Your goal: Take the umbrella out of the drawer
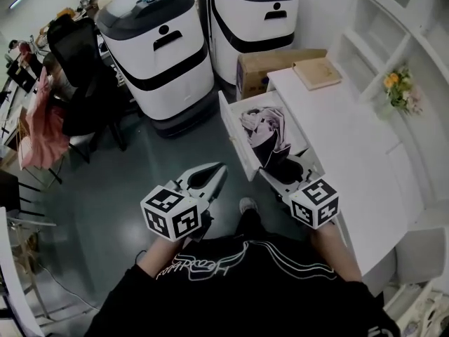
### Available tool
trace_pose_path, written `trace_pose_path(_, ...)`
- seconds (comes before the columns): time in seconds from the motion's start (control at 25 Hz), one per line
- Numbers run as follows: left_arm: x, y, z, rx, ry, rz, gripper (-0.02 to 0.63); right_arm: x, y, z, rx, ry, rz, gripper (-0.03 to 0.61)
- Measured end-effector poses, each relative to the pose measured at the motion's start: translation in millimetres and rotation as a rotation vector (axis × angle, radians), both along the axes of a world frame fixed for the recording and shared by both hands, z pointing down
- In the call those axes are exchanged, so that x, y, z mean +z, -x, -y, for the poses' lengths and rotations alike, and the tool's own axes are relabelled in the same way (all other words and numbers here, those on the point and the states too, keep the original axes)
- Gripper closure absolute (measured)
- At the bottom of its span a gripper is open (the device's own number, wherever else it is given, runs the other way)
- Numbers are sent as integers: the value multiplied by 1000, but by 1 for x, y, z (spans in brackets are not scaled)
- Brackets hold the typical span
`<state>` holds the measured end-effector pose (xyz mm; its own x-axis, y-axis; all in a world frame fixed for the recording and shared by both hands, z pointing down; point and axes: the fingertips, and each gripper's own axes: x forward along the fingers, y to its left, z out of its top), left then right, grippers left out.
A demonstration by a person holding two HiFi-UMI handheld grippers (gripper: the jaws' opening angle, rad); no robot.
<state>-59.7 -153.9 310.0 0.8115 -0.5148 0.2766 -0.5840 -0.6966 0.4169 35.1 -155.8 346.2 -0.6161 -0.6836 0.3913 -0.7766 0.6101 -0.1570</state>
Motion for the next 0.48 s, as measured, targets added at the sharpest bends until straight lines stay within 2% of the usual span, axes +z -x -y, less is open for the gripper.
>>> trace_pose_path(0.12,-3,1,-8,4,-26,20,592,-9,2,-9,5,-17,13,370)
trace_pose_path(0.48,-6,1,-9,17,-23,10,592,-17,3,-12,15,-38,0,370)
